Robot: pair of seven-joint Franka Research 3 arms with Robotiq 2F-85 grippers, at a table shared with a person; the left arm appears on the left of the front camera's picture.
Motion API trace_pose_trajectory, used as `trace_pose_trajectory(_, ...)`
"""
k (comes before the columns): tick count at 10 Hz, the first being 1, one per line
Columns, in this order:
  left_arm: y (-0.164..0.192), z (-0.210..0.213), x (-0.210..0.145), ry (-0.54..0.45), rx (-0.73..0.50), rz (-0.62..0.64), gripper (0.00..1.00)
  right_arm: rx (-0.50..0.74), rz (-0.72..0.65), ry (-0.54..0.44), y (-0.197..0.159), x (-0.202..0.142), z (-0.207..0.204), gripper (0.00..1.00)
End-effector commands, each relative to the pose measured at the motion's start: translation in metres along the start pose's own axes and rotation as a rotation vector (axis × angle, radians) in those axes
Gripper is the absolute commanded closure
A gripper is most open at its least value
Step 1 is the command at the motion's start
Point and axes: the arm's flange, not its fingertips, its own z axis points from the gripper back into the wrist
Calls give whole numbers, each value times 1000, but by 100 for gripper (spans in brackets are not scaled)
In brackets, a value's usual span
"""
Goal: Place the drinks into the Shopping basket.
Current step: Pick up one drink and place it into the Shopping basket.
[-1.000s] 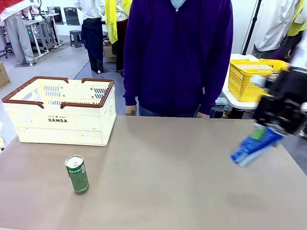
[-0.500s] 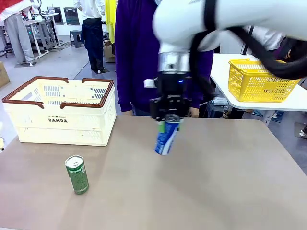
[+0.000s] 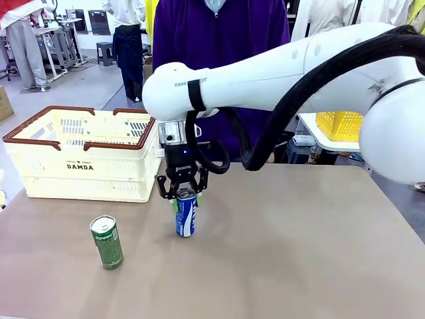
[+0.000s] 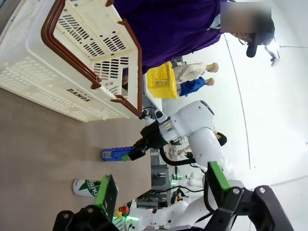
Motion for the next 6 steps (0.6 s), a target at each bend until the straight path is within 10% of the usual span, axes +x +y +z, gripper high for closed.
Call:
trace_pose_trajectory(1,1,3,-2,9,1,-16,0,0,-36,3,2,-10,14,100)
trace_pose_trajectory(3,1,3,-2,9,1,-16,0,-8,-41,8,-3,-14,11,100)
trace_pose_trajectory(5,1,3,-2,9,1,-16,0,28,-41,7,-10,-19,17,0)
trace_pose_trajectory(6,1,3,-2,9,1,-16,0,47,-38,-10,-13,-23,26,0)
